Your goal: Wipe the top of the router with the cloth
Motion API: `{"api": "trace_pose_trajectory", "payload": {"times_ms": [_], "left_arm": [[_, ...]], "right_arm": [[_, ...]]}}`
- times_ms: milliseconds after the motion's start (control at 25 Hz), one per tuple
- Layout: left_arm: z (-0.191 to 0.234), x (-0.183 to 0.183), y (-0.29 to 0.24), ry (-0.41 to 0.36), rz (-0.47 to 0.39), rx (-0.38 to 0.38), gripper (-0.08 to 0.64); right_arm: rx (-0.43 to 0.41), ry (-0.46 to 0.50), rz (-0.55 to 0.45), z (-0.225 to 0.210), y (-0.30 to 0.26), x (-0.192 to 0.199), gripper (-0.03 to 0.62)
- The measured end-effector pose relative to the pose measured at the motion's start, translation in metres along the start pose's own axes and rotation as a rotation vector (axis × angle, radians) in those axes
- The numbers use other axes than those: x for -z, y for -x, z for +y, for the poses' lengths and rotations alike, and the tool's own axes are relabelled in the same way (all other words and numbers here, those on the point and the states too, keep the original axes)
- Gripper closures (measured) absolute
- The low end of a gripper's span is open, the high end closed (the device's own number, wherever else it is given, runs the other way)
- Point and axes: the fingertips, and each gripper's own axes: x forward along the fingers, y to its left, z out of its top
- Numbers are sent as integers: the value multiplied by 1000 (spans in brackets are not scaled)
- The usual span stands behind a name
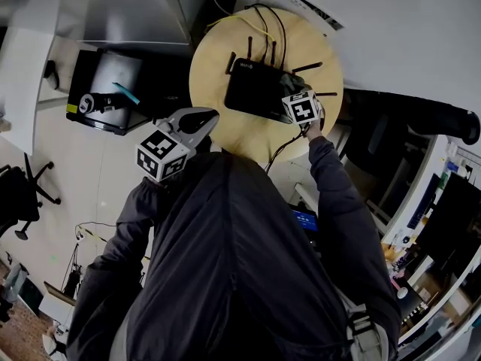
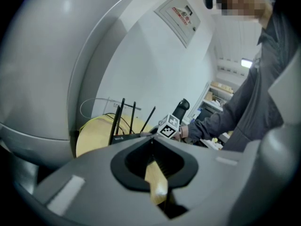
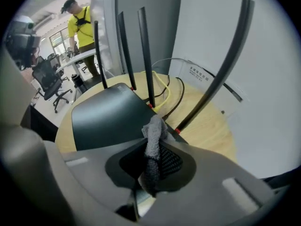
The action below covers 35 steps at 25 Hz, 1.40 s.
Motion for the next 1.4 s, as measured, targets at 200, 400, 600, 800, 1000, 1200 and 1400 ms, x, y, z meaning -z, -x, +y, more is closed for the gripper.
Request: {"api": "trace_pose_trajectory", "payload": {"times_ms": [200,400,600,800,1000,1200,1400], "left_arm": [[-1,2,-1,3,2,11,557],[-3,1,-4,-5,5,26,557],[-3,2,-7,-13,17,44,557],[-8,3,-8,-27,31,66,557],[-6,2,-3,-28,34,58,557],[-4,6,-3,-15,47,40,557],[-9,4,-8,-17,59,33,557]], "right_arm": [[-93,6,44,22,12,27,559],[-151,30,48,61,30,59,560],[-153,8,35,87,40,75,560],[-174,-14,37,86,39,75,558],[-132,-261,-77,43,47,71,558],[-20,-176,41,-16,35,104,558],[-75,-61,64,-23,9,100,558]]}}
